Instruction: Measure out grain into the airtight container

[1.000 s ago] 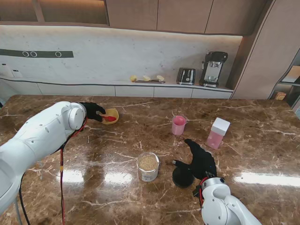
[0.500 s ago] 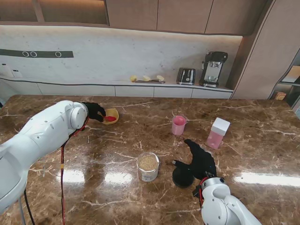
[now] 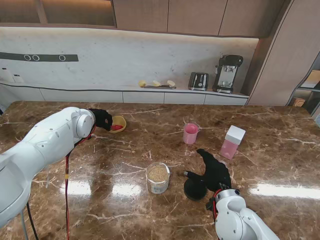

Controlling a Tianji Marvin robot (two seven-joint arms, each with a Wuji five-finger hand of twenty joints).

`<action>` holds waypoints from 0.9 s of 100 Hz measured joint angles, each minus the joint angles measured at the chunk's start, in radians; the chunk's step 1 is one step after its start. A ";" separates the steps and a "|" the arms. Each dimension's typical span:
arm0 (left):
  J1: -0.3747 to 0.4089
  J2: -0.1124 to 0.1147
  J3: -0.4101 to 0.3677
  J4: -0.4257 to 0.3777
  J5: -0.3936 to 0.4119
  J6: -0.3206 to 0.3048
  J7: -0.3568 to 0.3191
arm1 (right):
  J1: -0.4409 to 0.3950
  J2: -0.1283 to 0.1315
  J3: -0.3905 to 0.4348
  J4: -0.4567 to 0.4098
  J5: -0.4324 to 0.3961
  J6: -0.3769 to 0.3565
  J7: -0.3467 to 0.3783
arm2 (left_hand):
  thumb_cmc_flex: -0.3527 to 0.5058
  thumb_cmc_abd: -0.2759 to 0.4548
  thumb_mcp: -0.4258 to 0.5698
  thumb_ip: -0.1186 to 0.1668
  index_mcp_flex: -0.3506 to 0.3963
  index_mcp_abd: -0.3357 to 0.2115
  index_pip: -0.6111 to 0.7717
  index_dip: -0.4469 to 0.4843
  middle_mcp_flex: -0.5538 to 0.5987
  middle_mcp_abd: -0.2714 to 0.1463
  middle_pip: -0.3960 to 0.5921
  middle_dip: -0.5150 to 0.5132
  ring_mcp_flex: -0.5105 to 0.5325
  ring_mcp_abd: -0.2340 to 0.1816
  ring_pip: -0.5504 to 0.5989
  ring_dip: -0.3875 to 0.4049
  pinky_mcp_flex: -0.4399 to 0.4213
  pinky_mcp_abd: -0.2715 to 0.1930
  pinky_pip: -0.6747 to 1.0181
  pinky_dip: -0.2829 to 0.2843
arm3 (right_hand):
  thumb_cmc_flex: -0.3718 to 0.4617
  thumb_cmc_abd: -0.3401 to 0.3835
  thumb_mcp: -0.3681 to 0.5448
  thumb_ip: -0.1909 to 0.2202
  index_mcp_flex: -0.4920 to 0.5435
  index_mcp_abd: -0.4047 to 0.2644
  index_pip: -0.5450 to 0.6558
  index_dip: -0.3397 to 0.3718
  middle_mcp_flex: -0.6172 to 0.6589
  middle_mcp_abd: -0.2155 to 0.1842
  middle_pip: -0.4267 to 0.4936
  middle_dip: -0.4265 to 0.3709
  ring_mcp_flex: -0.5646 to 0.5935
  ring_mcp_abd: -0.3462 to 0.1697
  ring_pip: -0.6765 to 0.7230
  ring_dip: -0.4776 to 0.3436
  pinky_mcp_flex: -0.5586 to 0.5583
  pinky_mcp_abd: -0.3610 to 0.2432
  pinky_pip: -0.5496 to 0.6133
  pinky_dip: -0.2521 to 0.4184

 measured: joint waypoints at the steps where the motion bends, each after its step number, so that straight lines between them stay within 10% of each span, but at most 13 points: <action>1: -0.001 0.000 0.002 0.001 0.000 -0.001 0.000 | 0.000 0.000 0.000 0.000 0.000 0.000 0.000 | 0.000 0.000 0.000 0.000 -0.001 0.000 0.009 0.000 0.000 0.000 0.003 0.000 0.000 0.000 0.001 0.000 0.000 0.000 0.001 0.000 | 0.000 0.000 0.000 0.000 0.000 0.000 0.000 0.000 0.000 0.000 0.000 0.000 0.000 0.000 0.000 0.000 0.000 0.000 0.000 0.000; 46: -0.048 -0.099 0.080 0.194 -0.046 -0.073 0.061 | 0.001 0.001 0.005 0.008 0.001 -0.002 0.004 | 0.052 -0.030 -0.022 -0.013 0.004 0.001 0.140 0.084 0.000 0.000 0.055 -0.004 0.000 0.000 0.026 0.000 0.006 -0.002 0.041 -0.023 | 0.001 0.010 -0.006 0.000 0.000 -0.009 0.000 0.000 0.000 0.000 0.000 0.000 0.000 0.000 0.000 0.000 0.003 0.000 0.001 0.000; 90: -0.048 -0.122 0.091 0.221 -0.049 -0.086 0.100 | 0.001 0.002 0.008 0.013 0.003 -0.008 0.008 | 0.117 -0.085 -0.046 -0.013 0.002 -0.005 0.272 0.163 0.000 0.000 0.139 -0.013 0.001 0.000 0.041 0.000 0.008 -0.003 0.106 -0.024 | 0.001 0.010 -0.011 0.000 0.000 -0.011 0.000 0.000 0.000 0.000 0.000 0.000 0.000 0.000 0.000 0.000 0.009 0.001 0.011 0.011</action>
